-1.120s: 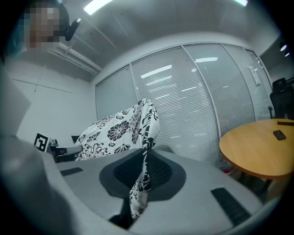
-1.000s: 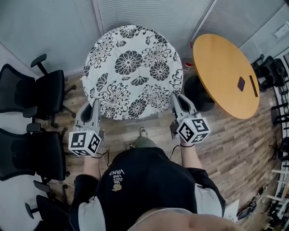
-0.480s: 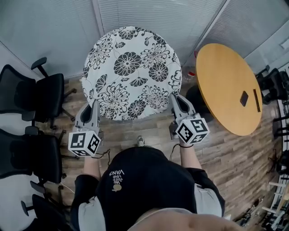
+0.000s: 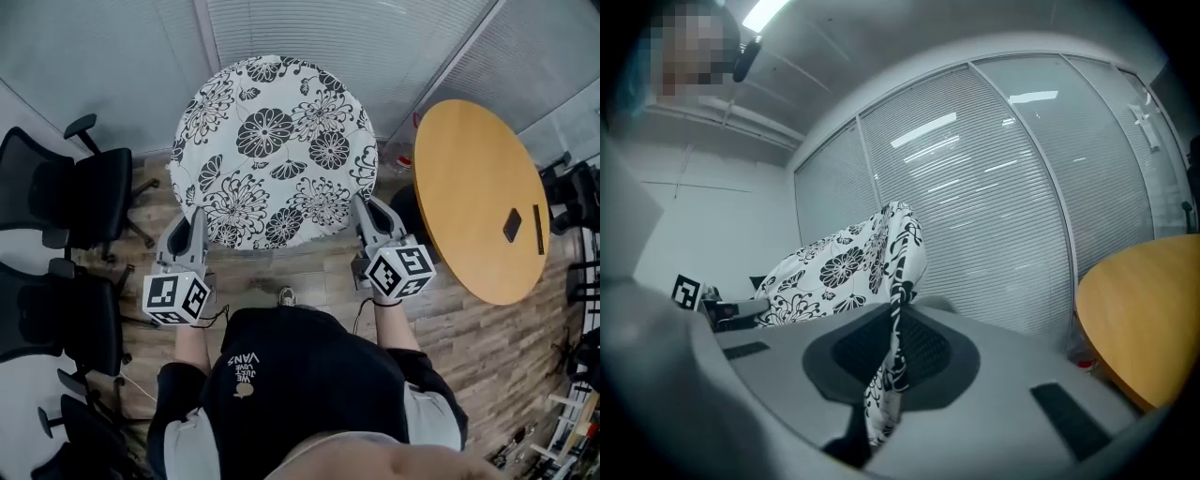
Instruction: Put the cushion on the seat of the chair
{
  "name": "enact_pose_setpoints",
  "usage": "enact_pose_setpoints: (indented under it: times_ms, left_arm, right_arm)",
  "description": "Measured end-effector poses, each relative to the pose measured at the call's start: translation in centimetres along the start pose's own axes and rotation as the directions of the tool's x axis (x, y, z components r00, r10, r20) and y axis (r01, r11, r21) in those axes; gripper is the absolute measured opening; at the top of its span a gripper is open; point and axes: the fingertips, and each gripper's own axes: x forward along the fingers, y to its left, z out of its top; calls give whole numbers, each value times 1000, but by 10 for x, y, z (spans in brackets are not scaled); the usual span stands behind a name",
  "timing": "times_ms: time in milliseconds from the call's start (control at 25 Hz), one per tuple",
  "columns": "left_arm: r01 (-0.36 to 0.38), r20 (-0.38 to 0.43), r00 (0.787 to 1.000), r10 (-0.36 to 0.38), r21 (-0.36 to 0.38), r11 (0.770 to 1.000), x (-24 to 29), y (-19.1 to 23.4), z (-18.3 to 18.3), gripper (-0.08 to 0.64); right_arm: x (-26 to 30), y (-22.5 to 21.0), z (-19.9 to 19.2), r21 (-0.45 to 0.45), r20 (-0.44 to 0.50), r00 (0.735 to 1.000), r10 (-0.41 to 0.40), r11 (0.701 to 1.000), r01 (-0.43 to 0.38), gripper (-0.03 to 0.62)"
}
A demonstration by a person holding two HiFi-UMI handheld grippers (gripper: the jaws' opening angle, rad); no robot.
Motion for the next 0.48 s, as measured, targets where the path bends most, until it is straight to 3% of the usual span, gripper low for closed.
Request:
enact_pose_setpoints:
  times_ms: [480]
  left_arm:
    - [-18, 50, 999, 17, 29, 999, -8, -9, -2, 35]
  right_arm:
    - [-1, 2, -1, -28, 36, 998, 51, 998, -50, 30]
